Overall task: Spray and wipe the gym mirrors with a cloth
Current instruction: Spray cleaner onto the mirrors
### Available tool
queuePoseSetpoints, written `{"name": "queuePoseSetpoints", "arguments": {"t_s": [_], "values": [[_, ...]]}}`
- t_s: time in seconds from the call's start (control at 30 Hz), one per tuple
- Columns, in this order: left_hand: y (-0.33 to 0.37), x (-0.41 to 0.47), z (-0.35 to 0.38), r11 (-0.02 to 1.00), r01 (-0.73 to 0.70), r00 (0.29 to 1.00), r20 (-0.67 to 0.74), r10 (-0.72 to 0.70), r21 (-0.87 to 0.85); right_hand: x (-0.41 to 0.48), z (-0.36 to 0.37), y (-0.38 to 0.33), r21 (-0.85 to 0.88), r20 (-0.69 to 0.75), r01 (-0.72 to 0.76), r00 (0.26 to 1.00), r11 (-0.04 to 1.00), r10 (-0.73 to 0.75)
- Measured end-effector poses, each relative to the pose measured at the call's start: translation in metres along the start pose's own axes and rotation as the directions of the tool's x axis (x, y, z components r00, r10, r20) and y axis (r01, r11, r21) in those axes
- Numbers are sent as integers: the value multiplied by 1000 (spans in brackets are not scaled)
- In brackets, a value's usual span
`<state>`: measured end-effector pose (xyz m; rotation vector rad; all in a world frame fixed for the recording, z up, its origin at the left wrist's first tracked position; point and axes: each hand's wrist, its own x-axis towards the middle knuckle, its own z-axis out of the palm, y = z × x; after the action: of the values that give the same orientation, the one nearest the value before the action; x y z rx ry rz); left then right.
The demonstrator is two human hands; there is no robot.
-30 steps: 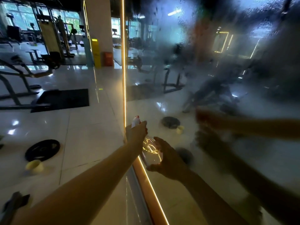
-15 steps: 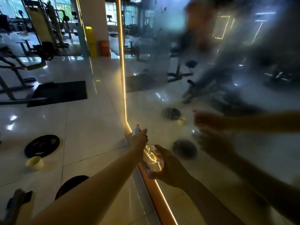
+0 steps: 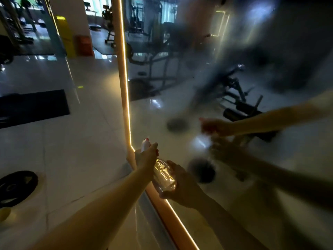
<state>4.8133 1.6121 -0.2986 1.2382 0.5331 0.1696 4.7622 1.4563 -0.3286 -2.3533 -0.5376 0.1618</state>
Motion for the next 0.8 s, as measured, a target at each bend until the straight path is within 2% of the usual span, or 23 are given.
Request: {"name": "queuePoseSetpoints", "arguments": {"t_s": [0.23, 0.37, 0.57, 0.8], "values": [[38, 51, -10, 997, 2, 990, 139, -12, 74, 56, 10, -25, -27, -26, -12, 1000, 1000, 11], [57, 69, -13, 999, -29, 997, 77, 27, 17, 75, 5, -40, -18, -30, -18, 999, 1000, 17], [97, 84, -14, 983, -182, 974, 133, 182, -17, 110, 0, -63, 15, -118, -20, 993, 1000, 22], [152, 96, -3, 968, -243, 960, 131, 249, -61, 135, -30, -96, -33, -204, 83, 975, 996, -88]]}}
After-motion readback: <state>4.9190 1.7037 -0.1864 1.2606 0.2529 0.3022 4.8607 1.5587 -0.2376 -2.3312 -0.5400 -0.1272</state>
